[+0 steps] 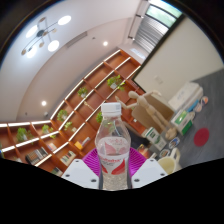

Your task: Pour water

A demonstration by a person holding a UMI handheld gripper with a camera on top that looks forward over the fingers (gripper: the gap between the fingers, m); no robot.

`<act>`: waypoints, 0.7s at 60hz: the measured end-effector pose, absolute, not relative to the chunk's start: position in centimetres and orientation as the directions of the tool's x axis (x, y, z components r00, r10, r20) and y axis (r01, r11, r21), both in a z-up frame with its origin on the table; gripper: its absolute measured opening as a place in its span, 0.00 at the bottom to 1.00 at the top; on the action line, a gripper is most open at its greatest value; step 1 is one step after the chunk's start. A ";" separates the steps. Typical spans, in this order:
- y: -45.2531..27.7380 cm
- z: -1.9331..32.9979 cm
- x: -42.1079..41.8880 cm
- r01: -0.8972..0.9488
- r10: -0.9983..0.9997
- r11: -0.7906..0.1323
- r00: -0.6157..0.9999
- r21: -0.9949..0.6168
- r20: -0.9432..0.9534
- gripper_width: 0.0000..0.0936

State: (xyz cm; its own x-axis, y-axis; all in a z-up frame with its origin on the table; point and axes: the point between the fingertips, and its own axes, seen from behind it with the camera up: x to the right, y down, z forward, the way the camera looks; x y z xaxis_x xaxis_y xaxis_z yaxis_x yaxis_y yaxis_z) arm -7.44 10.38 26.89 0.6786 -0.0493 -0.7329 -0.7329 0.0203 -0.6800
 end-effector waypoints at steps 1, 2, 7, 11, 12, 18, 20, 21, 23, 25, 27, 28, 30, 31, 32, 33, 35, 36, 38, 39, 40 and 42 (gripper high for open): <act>10.3 27.0 -6.6 -0.687 -0.075 0.021 0.724 -0.727 -0.686 0.38; 10.2 27.1 -5.8 -0.641 -0.101 0.019 0.763 -0.768 -0.639 0.38; 9.5 26.8 -1.1 -0.422 -0.233 0.023 0.879 -0.906 -0.416 0.38; 9.0 26.5 2.9 -0.293 -0.336 0.024 0.898 -0.956 -0.284 0.39; 8.8 26.3 3.9 -0.265 -0.359 0.021 0.898 -0.964 -0.254 0.39; 7.6 24.5 9.1 -0.153 -0.470 -0.021 0.874 -0.988 -0.125 0.39; 7.4 23.7 10.6 -0.136 -0.496 -0.031 0.862 -0.990 -0.102 0.39; 8.0 22.6 11.4 -0.131 -0.509 -0.035 0.855 -0.991 -0.095 0.39; 7.6 21.9 12.7 -0.126 -0.522 -0.044 0.849 -0.991 -0.084 0.39; 7.8 21.1 13.7 -0.117 -0.531 -0.050 0.844 -0.992 -0.073 0.39; 8.1 20.3 14.6 -0.116 -0.541 -0.050 0.838 -0.992 -0.071 0.39; 8.3 19.9 15.1 -0.120 -0.547 -0.051 0.834 -0.991 -0.073 0.39; 9.0 17.6 16.4 -0.125 -0.555 -0.049 0.828 -0.991 -0.077 0.39; 8.4 17.8 16.6 -0.132 -0.558 -0.053 0.826 -0.990 -0.080 0.39; 8.5 17.4 16.9 -0.138 -0.561 -0.056 0.824 -0.989 -0.083 0.40; 8.7 17.0 17.2 -0.142 -0.564 -0.060 0.822 -0.988 -0.084 0.40; 8.8 16.3 17.6 -0.147 -0.571 -0.070 0.817 -0.987 -0.081 0.40; 9.0 16.0 17.9 -0.149 -0.575 -0.076 0.814 -0.986 -0.078 0.40; 9.1 15.4 18.2 -0.150 -0.580 -0.093 0.812 -0.984 -0.069 0.40; 9.7 14.5 18.6 -0.146 -0.581 -0.098 0.812 -0.984 -0.062 0.40; 9.5 14.2 18.8 -0.143 -0.579 -0.102 0.813 -0.984 -0.058 0.40; 9.7 13.7 19.1 -0.144 -0.581 -0.112 0.813 -0.983 -0.052 0.40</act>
State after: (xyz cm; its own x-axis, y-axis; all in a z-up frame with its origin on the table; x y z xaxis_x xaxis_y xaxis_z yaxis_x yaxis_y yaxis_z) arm 19.06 9.68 13.66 0.8125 -0.5806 -0.0523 -0.1436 -0.1123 -0.9832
